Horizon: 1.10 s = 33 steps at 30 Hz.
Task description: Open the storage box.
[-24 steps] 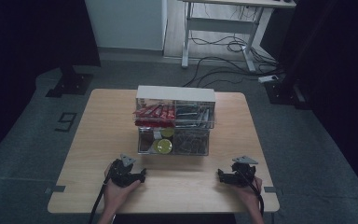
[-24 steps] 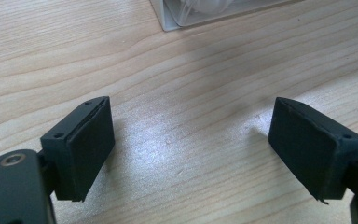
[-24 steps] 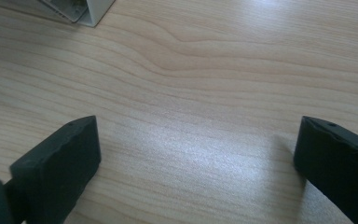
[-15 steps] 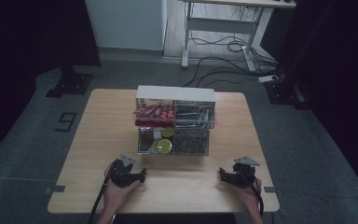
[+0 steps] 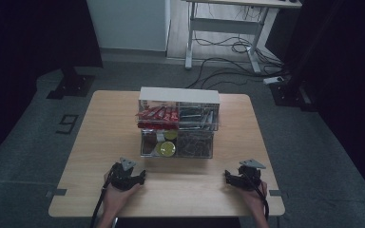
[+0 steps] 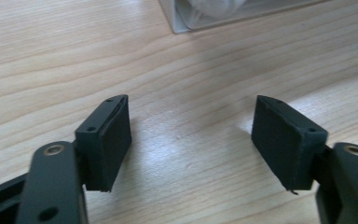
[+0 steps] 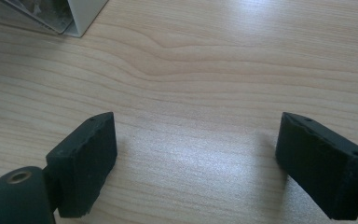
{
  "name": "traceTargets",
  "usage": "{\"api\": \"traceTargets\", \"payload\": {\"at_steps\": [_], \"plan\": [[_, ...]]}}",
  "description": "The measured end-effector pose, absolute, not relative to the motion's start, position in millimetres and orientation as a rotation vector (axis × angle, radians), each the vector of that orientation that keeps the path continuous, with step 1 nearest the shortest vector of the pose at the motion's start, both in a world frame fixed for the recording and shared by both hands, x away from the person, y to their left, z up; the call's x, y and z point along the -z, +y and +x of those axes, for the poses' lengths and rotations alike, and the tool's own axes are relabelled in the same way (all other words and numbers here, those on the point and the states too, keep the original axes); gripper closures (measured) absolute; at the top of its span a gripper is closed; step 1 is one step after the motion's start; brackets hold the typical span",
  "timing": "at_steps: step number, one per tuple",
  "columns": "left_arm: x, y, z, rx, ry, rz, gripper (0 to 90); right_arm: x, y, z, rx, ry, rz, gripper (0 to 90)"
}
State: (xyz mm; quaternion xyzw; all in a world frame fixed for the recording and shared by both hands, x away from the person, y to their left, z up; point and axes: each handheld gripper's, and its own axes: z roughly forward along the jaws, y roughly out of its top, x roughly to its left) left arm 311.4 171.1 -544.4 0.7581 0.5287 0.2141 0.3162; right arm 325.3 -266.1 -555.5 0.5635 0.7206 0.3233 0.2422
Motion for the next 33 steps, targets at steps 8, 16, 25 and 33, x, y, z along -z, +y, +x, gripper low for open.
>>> {"api": "traceTargets", "payload": {"at_steps": [8, 16, 25, 33], "plan": [[534, 179, 308, -0.517, 1.414, 1.921, 44.7, 555, -267, 325, -0.884, 1.971, 1.539, 12.9], [515, 184, 300, -0.531, 1.391, 1.871, 63.0, 555, -267, 325, -0.885, 1.972, 1.534, 13.7], [499, 186, 291, -0.532, 1.361, 1.840, 77.9, 555, -267, 325, -0.886, 1.973, 1.531, 14.0], [490, 189, 286, -0.466, 1.292, 1.831, 89.3, 555, -267, 325, -0.887, 1.974, 1.529, 14.3]]}}
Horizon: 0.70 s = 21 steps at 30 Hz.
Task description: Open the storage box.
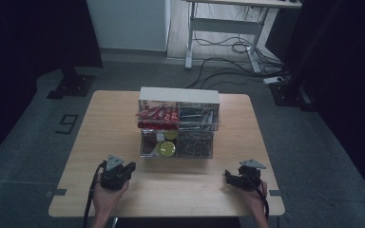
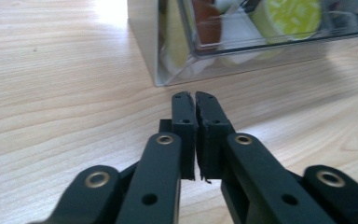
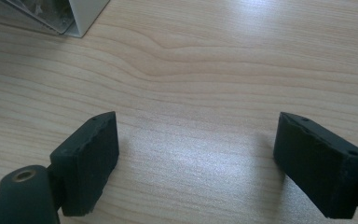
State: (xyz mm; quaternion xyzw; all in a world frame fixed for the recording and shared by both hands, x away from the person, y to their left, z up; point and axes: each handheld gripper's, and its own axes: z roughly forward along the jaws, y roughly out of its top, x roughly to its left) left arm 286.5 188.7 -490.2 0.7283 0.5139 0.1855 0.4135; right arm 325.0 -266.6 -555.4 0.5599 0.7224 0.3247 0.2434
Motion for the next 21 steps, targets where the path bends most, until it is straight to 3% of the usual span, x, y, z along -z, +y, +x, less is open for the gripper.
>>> {"api": "traceTargets", "payload": {"at_steps": [21], "plan": [[447, 176, 283, -0.413, 1.182, 1.801, 90.0, 555, -267, 322, -0.886, 1.958, 1.542, 16.0]]}}
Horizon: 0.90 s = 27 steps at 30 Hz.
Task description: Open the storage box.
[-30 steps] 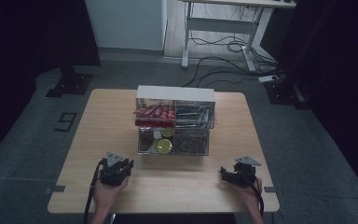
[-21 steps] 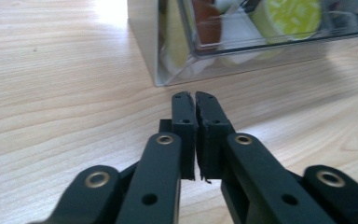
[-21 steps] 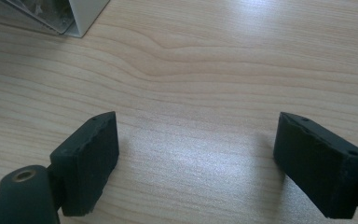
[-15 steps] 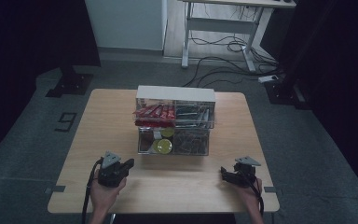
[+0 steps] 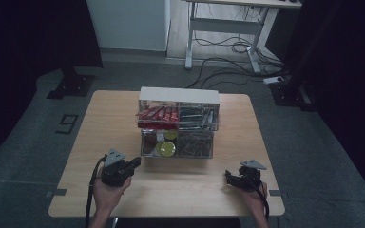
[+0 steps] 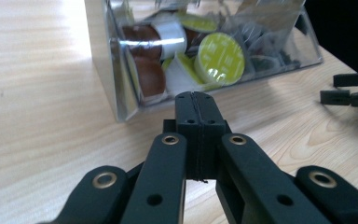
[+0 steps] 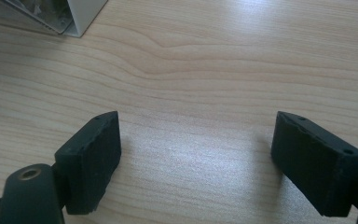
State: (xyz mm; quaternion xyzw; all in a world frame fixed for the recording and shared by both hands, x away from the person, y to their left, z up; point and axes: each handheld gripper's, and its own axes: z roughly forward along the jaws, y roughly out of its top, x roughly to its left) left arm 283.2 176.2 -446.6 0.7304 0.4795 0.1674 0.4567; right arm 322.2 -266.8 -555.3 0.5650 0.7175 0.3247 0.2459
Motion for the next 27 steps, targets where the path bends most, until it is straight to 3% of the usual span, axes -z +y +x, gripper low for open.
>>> {"api": "traceTargets", "payload": {"at_steps": [13, 27], "plan": [[417, 170, 287, -0.432, 1.125, 1.776, 90.0, 555, -268, 321, -0.871, 1.929, 1.567, 15.9], [399, 163, 299, -0.368, 1.066, 1.770, 90.0, 555, -269, 322, -0.858, 1.909, 1.592, 13.5]]}}
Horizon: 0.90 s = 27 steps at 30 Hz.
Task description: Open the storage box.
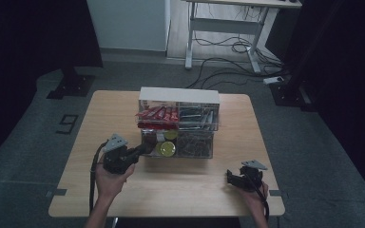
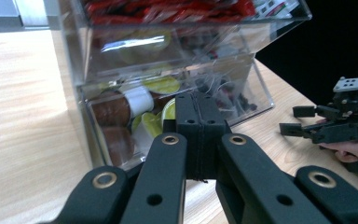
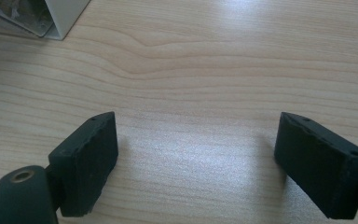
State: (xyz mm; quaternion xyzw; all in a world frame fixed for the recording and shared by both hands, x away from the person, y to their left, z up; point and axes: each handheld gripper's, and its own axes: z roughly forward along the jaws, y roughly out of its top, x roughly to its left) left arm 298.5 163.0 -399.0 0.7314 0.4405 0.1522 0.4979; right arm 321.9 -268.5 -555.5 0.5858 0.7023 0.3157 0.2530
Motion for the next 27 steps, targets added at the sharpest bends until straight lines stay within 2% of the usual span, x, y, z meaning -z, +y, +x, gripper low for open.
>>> {"api": "traceTargets", "payload": {"at_steps": [27], "plan": [[376, 145, 314, -0.334, 1.011, 1.774, 90.0, 555, -268, 322, -0.863, 1.913, 1.586, 14.5]]}}
